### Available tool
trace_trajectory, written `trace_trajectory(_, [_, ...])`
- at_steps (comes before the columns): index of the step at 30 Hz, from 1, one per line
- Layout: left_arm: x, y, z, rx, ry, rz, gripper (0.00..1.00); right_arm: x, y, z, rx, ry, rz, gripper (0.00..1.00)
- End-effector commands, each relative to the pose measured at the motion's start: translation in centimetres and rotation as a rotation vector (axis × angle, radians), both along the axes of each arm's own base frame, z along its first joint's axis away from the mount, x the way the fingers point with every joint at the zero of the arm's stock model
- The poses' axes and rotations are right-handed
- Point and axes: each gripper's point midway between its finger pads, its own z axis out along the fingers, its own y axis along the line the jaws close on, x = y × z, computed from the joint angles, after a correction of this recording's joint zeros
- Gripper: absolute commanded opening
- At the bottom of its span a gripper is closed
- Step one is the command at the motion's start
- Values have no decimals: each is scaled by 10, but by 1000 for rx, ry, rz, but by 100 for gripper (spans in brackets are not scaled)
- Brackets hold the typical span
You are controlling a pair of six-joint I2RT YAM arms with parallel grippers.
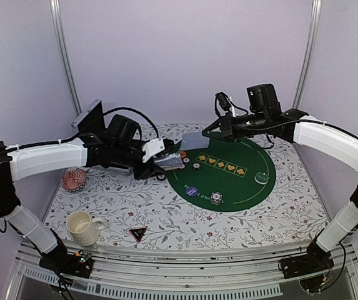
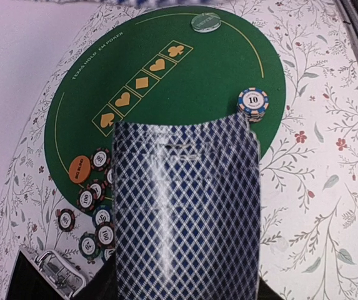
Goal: Distribute texas hold em gaming equipment
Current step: Pick up the poker card from the face-down deck piles, then distribute the poker card in the small blind area.
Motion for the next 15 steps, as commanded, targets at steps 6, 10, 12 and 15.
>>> trace_trajectory(6, [4, 21, 41, -33, -39, 115, 44, 36, -63, 14, -326, -239, -248, 2])
trace_trajectory(10, [0, 27, 48, -40, -45, 135, 44, 39, -68, 14, -384, -278, -243, 2])
trace_trajectory(12, [0, 29, 52, -46, -52, 145, 44, 40, -69, 14, -403, -286, -238, 2])
trace_trajectory(15, [-2, 29, 57, -64, -58, 147, 44, 38, -68, 15, -420, -295, -208, 2])
